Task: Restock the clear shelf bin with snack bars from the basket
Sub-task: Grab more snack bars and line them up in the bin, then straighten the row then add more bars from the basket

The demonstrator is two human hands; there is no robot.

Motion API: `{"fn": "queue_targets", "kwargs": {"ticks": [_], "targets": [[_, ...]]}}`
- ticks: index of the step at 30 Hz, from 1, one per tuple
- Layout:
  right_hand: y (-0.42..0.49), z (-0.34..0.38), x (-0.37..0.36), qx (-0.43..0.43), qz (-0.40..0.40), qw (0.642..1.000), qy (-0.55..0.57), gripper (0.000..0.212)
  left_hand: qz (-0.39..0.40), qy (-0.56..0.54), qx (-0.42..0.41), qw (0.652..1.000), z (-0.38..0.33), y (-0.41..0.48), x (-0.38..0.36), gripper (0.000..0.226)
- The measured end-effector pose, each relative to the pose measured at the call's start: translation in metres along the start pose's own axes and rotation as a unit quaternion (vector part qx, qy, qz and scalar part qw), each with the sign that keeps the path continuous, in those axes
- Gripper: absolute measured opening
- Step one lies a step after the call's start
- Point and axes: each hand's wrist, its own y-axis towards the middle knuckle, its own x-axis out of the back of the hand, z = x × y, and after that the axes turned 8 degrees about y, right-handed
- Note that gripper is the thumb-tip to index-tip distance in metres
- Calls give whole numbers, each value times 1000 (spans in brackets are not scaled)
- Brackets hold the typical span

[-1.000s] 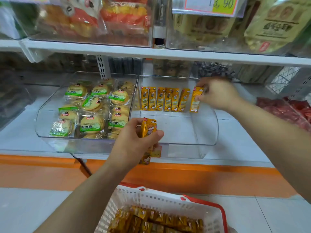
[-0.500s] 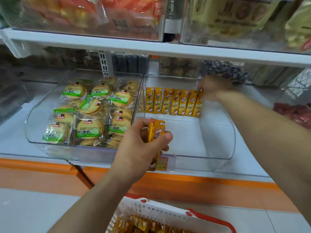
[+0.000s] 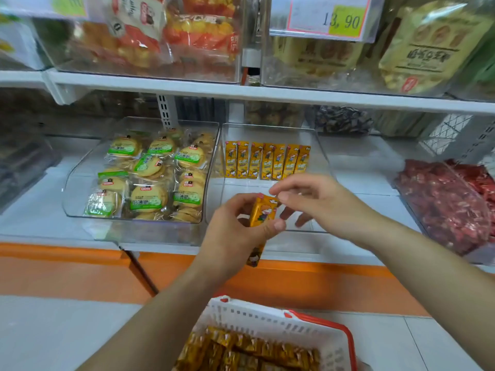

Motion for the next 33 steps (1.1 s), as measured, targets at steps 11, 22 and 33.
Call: {"fn": "queue_targets", "kwargs": {"ticks": [11, 22, 33], "targets": [[-18, -8, 15, -51, -46, 976, 208, 22, 4, -43, 17, 999, -2, -30, -5, 36], [-17, -29, 41, 1, -82, 963, 256, 45, -20, 64, -19, 998, -15, -12, -14, 34], [26, -70, 112, 102, -362, 914, 152, 25, -27, 480, -153, 863, -8, 189, -58, 56]]}}
